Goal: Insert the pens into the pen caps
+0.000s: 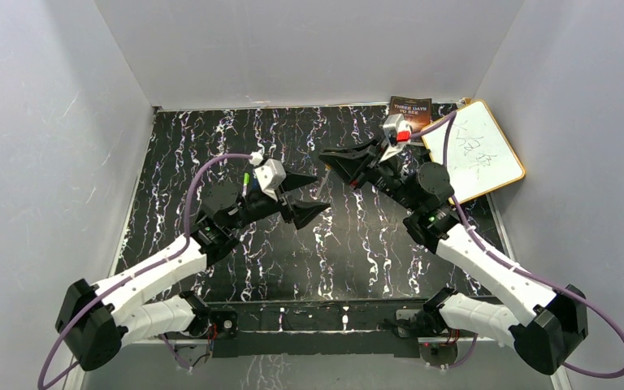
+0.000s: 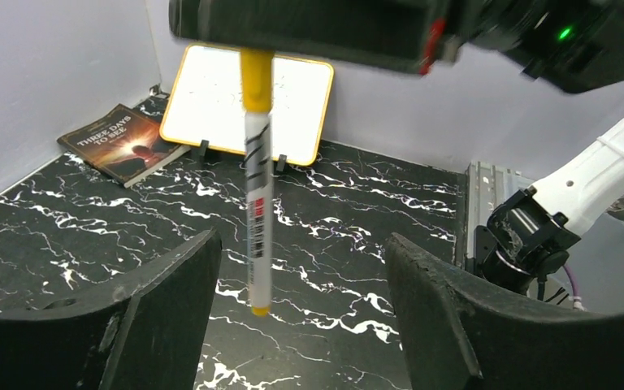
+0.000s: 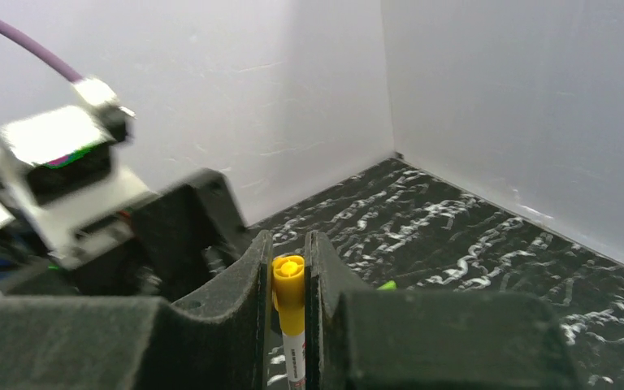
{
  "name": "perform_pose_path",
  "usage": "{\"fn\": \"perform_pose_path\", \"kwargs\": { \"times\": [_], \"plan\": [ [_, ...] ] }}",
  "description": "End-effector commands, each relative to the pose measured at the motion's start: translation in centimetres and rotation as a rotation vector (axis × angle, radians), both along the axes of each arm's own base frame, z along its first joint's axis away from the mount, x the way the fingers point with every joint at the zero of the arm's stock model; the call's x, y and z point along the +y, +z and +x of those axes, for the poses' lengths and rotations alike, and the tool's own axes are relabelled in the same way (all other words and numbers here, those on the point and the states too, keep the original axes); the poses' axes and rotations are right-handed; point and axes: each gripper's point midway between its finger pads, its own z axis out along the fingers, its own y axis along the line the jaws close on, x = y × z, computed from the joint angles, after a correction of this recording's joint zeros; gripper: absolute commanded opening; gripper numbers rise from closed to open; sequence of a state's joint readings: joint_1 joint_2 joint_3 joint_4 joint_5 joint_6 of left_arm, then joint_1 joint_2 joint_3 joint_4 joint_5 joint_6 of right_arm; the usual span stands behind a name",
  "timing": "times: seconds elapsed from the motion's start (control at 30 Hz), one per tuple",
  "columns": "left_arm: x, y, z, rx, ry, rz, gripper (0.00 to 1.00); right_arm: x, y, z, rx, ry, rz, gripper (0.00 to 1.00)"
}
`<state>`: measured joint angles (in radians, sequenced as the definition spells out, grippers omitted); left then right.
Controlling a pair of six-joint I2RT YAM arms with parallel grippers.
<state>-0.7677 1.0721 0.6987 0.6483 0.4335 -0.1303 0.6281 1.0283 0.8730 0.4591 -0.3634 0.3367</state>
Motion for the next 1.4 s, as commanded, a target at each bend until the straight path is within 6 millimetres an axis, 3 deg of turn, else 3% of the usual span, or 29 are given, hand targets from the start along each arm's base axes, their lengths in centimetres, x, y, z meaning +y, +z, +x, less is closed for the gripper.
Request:
{"fn": "perform_pose_path", "kwargs": {
  "times": [0.0, 0.17, 0.27, 0.47, 0.67, 0.93, 1.1, 1.37],
  "plan": [
    [2.1, 2.7, -1.3, -0.044, 0.034, -0.059, 0.72, -1.2, -0.8, 2.2, -0.133, -0.149, 0.007, 0.00],
    [4.9, 3.6, -2.8, -0.045, 0.092, -0.105, 0.73, -0.7, -8.1, 4.9, -0.177, -0.223, -0.114, 0.00],
    [5.7, 3.4, -3.1, -0.043, 0.116, -0.093, 0.73, -0.3, -11.8, 5.5, -0.187, -0.227, -0.147, 0.00],
    [5.7, 3.1, -3.3, -0.035, 0.109, -0.081, 0.73, 0.2, -15.1, 5.8, -0.215, -0.214, -0.135, 0.00],
    [5.3, 2.8, -3.2, -0.033, 0.098, -0.073, 0.73, 1.0, -19.0, 6.0, -0.155, -0.169, -0.177, 0.00],
    [5.5, 2.5, -2.9, -0.029, 0.114, -0.062, 0.73, 1.4, -22.7, 6.3, -0.093, -0.154, -0.216, 0.00],
    [5.5, 2.3, -2.7, -0.028, 0.124, -0.050, 0.73, 1.6, -22.1, 6.3, -0.100, -0.144, -0.206, 0.00],
    [5.2, 2.0, -2.5, -0.024, 0.121, -0.046, 0.73, 1.8, -14.7, 6.4, -0.250, -0.174, -0.203, 0.00]
  ]
}}
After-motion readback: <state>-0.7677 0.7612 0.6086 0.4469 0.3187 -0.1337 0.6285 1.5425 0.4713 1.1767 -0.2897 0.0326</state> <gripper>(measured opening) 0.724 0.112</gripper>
